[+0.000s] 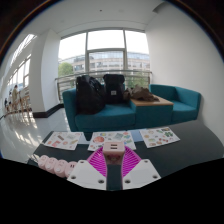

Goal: Unplug charger

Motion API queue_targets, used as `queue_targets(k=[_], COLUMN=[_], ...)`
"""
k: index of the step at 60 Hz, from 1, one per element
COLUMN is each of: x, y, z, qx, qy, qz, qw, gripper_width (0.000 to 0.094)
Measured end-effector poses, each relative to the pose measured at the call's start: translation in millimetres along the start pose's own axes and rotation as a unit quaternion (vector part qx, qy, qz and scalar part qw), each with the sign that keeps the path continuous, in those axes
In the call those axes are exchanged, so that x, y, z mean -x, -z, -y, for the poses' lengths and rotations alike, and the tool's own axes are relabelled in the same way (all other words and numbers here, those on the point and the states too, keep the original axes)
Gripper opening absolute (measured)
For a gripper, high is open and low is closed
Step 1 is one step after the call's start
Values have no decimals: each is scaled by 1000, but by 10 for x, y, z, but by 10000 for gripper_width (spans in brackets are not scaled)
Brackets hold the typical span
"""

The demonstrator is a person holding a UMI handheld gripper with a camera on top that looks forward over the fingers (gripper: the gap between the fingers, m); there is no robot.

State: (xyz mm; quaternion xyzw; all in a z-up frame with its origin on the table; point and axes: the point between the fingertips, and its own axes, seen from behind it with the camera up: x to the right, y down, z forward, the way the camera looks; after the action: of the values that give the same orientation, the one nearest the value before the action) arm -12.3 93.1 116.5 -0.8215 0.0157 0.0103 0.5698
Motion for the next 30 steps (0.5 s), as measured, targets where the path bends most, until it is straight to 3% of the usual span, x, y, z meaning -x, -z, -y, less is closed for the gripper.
queue_targets(k=[16,18,30], x=[-76,-75,-40], y=[-209,-219,-303], z=[-944,-1012,-1046], qx=[97,105,102], qy=[1,0,8], qz=[8,7,12], qw=[995,994,995], gripper_width=[152,202,288])
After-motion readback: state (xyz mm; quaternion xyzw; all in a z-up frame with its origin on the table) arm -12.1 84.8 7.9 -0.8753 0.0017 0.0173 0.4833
